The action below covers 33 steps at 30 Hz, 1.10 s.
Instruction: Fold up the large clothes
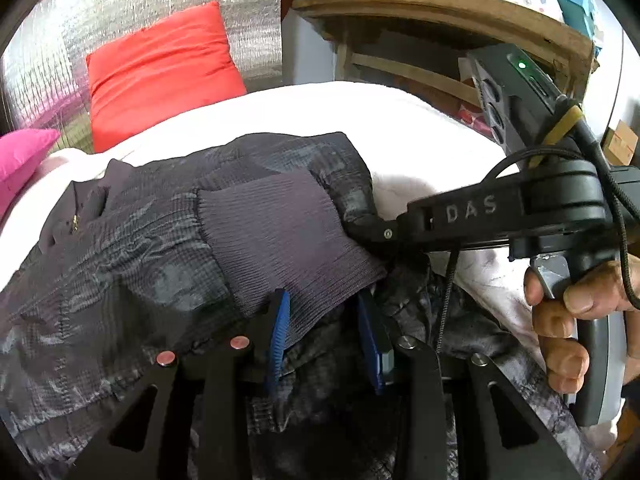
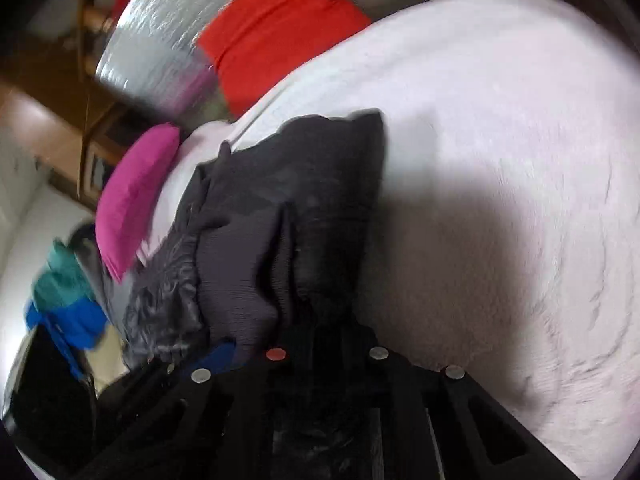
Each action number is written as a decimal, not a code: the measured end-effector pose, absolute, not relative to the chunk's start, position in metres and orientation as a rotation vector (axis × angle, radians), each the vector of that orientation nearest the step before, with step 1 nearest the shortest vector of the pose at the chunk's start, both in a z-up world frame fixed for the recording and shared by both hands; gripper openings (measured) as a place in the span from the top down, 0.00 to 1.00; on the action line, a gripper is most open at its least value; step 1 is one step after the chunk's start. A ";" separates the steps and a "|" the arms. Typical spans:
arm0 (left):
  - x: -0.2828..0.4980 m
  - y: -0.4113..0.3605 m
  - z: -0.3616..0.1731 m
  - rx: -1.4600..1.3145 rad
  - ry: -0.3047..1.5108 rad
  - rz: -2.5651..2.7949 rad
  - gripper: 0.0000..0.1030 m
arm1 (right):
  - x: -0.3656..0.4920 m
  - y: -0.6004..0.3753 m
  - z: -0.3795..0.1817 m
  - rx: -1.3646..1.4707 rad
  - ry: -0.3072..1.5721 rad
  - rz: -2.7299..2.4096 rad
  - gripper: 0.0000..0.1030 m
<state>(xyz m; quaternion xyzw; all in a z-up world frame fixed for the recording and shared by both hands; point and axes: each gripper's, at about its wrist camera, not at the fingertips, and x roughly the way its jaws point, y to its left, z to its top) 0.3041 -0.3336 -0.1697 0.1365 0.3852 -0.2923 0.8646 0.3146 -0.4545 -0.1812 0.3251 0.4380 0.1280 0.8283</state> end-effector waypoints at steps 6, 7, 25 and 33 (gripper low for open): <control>0.278 -0.299 -0.125 0.255 0.771 -0.640 0.49 | 0.272 -0.461 -0.135 0.625 0.826 0.138 0.37; 0.271 -0.278 -0.113 0.218 0.740 -0.628 0.42 | 0.262 -0.455 -0.122 0.594 0.792 0.138 0.37; 0.403 0.089 -0.157 -0.458 0.930 -0.230 0.32 | 0.304 -0.114 -0.101 0.166 0.872 0.663 0.38; 0.450 0.091 -0.188 -0.438 1.020 -0.266 0.84 | 0.327 -0.030 -0.152 -0.120 0.976 0.563 0.39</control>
